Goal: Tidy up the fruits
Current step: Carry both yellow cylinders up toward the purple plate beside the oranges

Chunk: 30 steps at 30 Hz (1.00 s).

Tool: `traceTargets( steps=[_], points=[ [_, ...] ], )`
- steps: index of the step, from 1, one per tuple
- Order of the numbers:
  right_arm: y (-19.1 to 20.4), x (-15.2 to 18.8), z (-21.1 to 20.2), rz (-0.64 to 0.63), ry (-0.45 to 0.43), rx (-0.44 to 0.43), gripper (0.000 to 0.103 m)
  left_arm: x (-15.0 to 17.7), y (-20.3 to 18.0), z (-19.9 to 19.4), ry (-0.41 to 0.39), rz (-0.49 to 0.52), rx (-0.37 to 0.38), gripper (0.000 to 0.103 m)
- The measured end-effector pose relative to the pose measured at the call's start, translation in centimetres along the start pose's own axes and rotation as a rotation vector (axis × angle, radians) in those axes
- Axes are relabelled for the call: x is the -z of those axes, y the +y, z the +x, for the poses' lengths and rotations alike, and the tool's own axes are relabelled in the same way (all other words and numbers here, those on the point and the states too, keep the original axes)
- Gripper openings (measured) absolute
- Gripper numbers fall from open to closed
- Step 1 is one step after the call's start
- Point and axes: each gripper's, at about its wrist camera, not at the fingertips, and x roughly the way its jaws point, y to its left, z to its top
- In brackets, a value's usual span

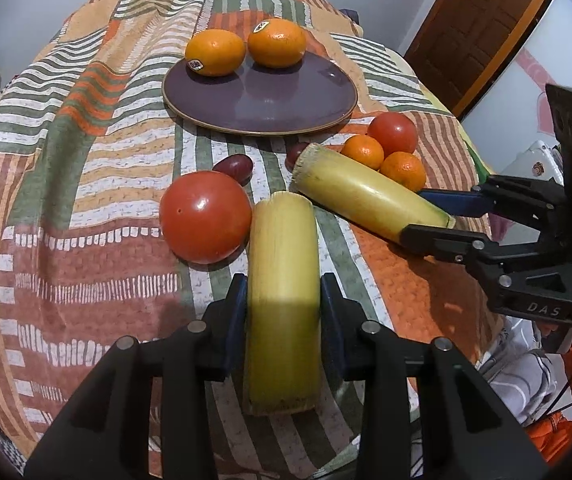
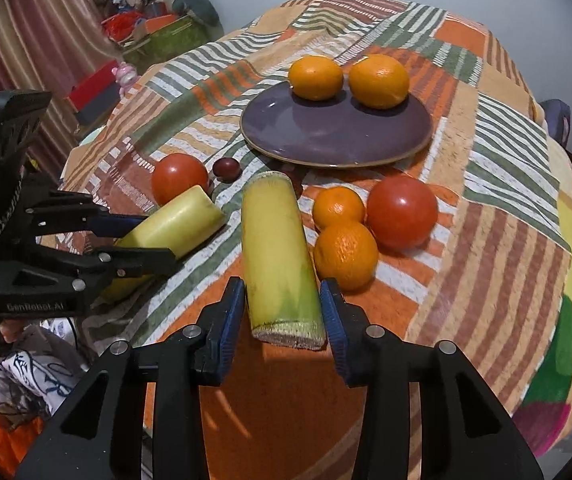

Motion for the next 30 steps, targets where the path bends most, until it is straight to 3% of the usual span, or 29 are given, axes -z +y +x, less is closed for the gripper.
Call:
traceTargets(
  steps=[17,30],
  points=[
    [-0.1,2.3,-2.4,-0.066,0.059,0.0,0.035,0.1,0.4,0.8,-0.005,-0.014,0.023,0.036],
    [0.5,0.3,1.1,-0.034,0.019,0.033,0.036,0.1,0.4,0.4,-0.007,-0.027,0.021,0.036]
  ],
)
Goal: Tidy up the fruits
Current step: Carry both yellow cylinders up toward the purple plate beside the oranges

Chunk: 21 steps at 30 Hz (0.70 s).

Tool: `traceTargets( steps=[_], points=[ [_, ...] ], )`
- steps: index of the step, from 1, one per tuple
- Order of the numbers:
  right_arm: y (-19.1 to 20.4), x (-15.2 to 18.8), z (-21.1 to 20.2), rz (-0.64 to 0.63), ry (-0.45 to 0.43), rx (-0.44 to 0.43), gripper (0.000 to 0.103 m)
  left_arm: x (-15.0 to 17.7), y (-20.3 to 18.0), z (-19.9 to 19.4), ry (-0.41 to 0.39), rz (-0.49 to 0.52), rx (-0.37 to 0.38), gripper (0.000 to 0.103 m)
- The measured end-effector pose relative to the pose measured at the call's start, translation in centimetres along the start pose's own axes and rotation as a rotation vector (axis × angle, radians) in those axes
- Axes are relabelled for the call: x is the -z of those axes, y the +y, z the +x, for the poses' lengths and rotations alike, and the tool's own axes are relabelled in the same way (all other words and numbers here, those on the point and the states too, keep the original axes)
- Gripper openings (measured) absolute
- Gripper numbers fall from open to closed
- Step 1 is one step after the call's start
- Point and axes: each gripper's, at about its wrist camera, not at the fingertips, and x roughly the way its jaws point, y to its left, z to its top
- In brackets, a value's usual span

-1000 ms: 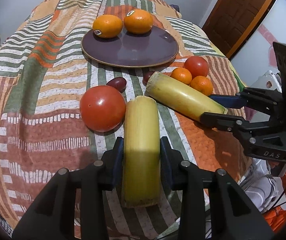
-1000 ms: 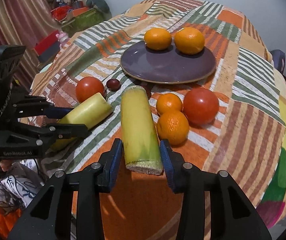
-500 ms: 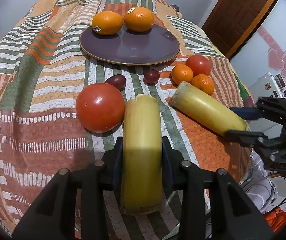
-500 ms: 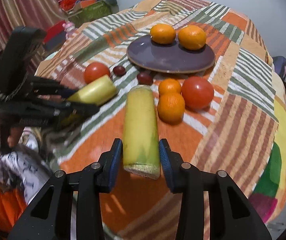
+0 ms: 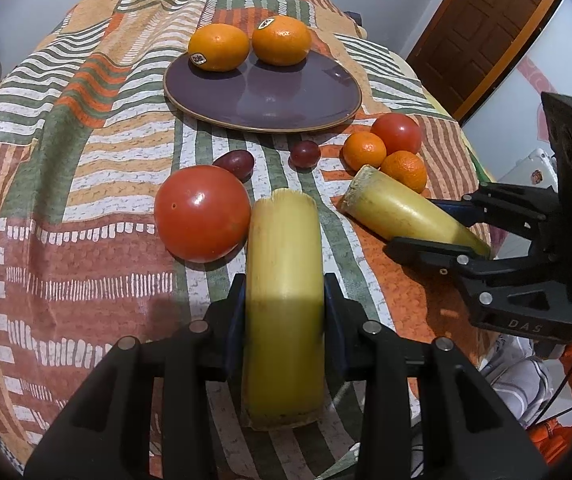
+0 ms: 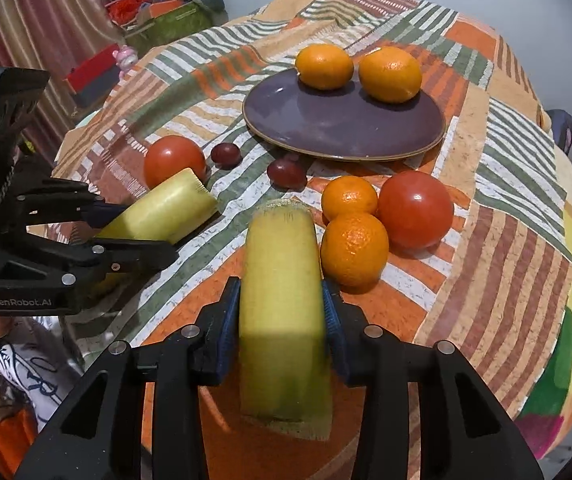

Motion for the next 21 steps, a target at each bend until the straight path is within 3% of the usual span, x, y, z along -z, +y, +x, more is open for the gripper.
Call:
traceTargets(
  steps=[8,21],
  points=[
    [0.2,0.0,-2.8,0.018,-0.089,0.002,0.036,-0.9,-0.5,-1.8,-0.053,0.007,0.0,0.036],
    [-0.1,-4.0,-6.0,0.012,-0.249,0.025,0.036,-5.2,-0.7,-5.6,-0.195,0.02,-0.011,0.036]
  ],
)
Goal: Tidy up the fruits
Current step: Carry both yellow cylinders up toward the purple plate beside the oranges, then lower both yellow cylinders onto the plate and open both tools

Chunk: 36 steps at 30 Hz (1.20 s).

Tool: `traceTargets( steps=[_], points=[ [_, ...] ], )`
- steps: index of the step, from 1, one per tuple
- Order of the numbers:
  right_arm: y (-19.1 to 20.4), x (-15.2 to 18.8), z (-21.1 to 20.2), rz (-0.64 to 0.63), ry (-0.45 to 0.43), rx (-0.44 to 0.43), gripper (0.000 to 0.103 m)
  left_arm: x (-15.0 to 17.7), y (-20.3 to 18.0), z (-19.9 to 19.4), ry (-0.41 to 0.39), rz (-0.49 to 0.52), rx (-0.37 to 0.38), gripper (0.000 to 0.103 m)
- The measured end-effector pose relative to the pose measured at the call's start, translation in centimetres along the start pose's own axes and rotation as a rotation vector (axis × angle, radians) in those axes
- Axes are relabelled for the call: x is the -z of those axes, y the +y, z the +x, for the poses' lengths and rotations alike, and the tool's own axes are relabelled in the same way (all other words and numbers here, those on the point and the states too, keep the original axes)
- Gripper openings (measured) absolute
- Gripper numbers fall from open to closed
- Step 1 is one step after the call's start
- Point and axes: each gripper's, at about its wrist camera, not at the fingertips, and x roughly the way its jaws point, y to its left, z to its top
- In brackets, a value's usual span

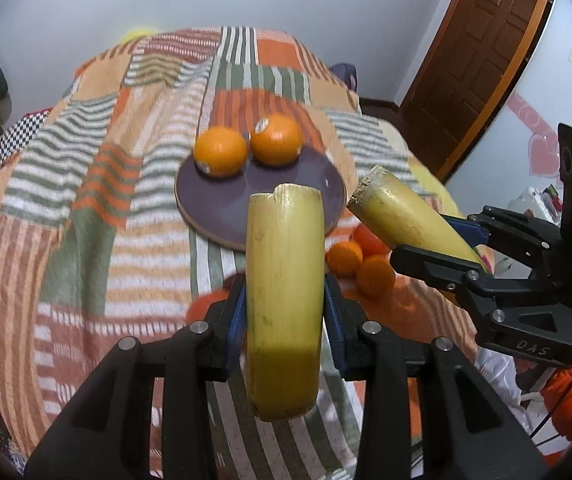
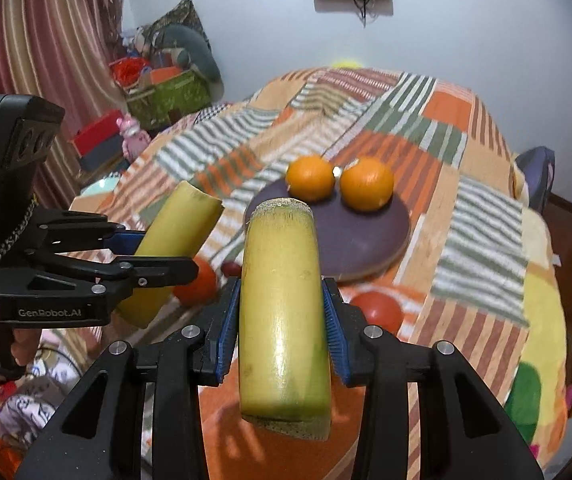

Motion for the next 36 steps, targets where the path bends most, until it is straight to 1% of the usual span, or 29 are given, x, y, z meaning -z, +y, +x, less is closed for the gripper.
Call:
traceTargets(
  steps=[6,11,14,22,26,36],
  points=[
    [-1.1,-2.0,0.1,-0.004,-0.042,0.029,0.036,-2.8,0.5,-0.2,-0.043,0.01,-0.022,0.036],
    [-2.1,-3.3,0.9,-0.003,-0.055,0.041,0.036,-5.0,1.3,0.6,-0.051,0.01,-0.036,0.036],
    [-2.5,-3.9,1.8,0.002,-0.051,0.042,0.036,-6.1,1.8,1.6,-0.042,0.006,-0.041,0.036],
    [-3.4,-4.5,5.4,0.025,0.01,0.028,0.036,-8.0,2.6,5.5,0.017,0.016,-0.047,0.036],
    [-4.1,-4.4,7.1,0.037,0.05,0.03,0.036,-8.0,3.2,7.3,0.049,0.013,-0.056,0.036],
    [-5.0,-4.0,10.5,0.036,0.153,0.033,0.036,-7.6,3.6,11.4,0.136,0.031,-0.038,0.036]
  ],
)
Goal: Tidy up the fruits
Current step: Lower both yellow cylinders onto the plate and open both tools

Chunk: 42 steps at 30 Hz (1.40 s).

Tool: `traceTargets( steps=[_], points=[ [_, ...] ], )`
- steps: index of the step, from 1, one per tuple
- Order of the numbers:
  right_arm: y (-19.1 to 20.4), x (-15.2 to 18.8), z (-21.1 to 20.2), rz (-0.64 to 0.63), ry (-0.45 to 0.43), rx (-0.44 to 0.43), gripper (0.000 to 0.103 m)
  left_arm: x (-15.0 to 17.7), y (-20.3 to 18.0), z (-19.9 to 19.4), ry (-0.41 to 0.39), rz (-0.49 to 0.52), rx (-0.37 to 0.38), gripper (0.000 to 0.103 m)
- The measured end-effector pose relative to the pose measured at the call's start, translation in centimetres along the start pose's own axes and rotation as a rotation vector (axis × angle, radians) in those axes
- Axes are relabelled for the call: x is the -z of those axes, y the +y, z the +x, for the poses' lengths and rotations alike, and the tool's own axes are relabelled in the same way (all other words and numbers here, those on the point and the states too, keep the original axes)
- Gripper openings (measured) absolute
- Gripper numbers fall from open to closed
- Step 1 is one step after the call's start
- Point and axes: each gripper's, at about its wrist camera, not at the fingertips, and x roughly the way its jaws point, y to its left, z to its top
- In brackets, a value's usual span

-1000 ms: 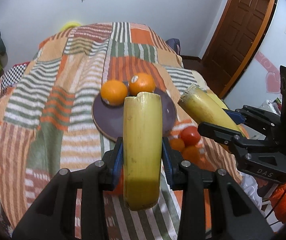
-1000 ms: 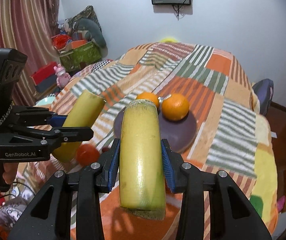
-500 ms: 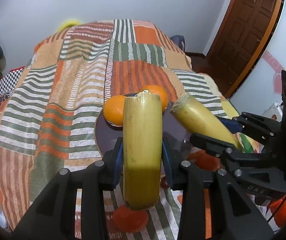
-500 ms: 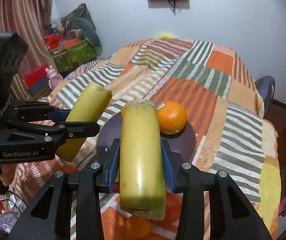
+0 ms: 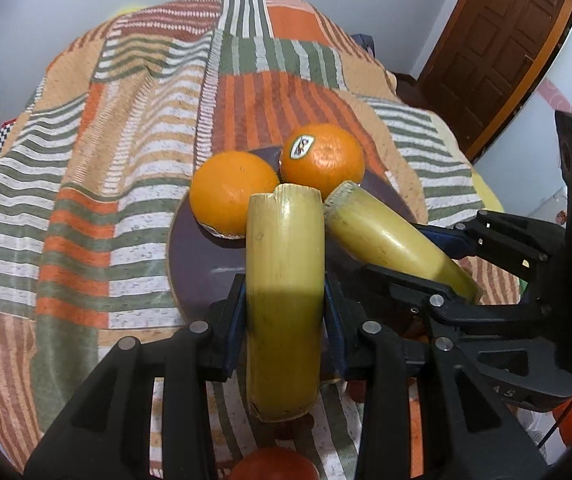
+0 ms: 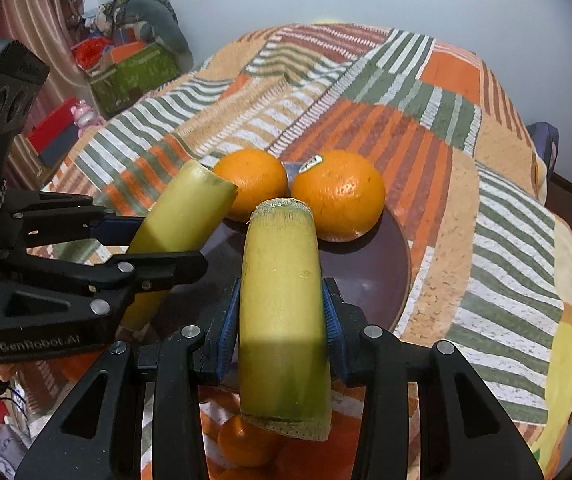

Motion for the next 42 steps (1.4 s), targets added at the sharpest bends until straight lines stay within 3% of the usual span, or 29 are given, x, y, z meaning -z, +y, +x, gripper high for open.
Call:
traceTargets(
  steps=[19,32,42],
  points=[
    [-0.9,0.3,2.0,-0.001,0.078,-0.013,0.036,0.1,0.2,1.8,0.056,0.035,0.023,0.036],
    [-0.7,0.2,2.0,-0.013,0.077,0.012,0.036,-0.6,0.3,1.0,0.022,0.013,0.006,0.036],
    [-1.4,-0.2,-4.1,0.021,-0.072,0.023,0.038,-0.1,0.4,-4.5,-0.087,-0.009,-0.021,0.036]
  ],
)
